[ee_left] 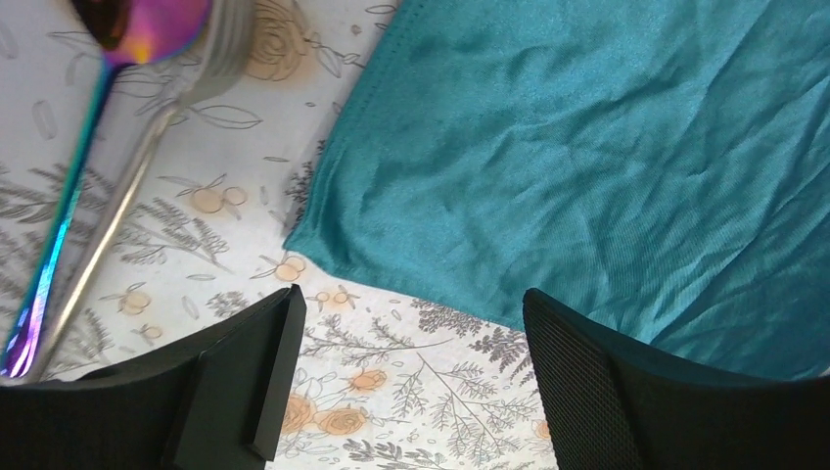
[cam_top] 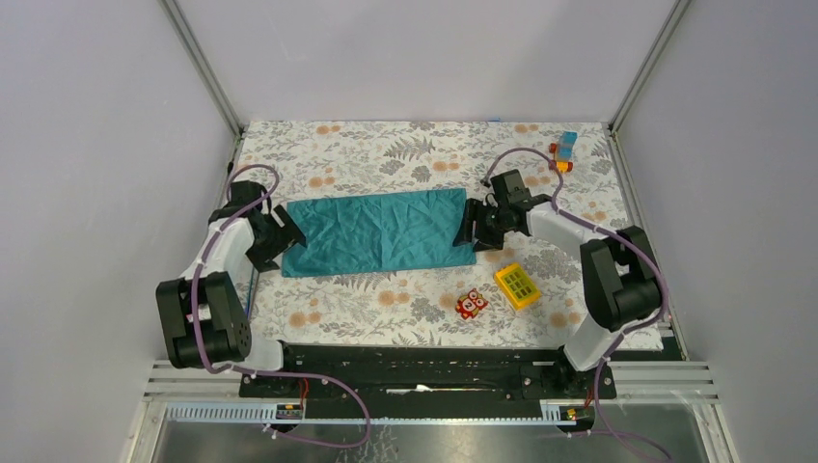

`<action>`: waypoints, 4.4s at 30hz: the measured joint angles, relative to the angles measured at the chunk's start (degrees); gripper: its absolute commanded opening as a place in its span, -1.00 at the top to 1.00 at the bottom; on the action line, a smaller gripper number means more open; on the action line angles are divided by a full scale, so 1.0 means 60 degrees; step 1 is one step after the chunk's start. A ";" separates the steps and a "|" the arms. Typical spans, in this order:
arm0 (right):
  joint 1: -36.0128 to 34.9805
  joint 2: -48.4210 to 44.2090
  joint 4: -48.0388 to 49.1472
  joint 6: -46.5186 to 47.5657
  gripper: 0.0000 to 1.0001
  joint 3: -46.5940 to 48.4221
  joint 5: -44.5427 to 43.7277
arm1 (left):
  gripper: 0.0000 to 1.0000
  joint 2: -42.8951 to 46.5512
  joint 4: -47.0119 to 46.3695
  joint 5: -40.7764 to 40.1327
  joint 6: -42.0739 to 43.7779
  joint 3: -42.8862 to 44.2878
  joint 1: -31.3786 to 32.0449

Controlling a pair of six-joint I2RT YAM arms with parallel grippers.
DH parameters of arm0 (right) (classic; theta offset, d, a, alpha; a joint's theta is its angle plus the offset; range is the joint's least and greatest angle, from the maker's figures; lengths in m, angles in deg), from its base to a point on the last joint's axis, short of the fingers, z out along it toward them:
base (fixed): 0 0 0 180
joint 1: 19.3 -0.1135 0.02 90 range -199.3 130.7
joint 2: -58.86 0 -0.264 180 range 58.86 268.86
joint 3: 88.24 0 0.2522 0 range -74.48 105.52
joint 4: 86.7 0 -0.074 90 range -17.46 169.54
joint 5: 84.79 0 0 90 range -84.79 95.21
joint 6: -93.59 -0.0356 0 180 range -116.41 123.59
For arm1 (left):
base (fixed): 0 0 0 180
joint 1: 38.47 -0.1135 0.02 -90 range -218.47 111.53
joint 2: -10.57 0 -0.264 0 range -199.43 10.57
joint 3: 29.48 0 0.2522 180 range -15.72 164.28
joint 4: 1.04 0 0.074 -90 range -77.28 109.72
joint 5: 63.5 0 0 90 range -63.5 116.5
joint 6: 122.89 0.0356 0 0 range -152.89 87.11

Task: Fold the napkin into a case and place the utensils inside
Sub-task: Fold and flatten the napkin at the center of the board, then smooth out the rectangle-folded napkin at the center of the board.

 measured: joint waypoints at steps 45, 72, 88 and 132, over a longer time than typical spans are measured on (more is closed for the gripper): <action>0.0616 0.5679 0.2255 -0.1891 -0.86 0.5599 0.1756 | -0.97 -0.5366 -0.4033 0.3523 -0.1530 0.3708 -0.0124; 0.1020 0.5923 0.2433 -0.2047 -0.88 0.6397 0.2495 | -0.97 -0.6240 -0.4331 0.4069 -0.1993 0.4936 -0.0404; 0.1395 0.6470 0.1180 -0.0933 -0.88 0.7264 0.1636 | -0.97 -0.6652 -0.3829 0.3657 -0.1162 0.5300 -0.0747; 0.1162 0.6422 -0.0466 -0.0160 -0.94 0.8164 0.1013 | -0.97 -0.5548 -0.2350 0.3107 -0.0353 0.5238 -0.1089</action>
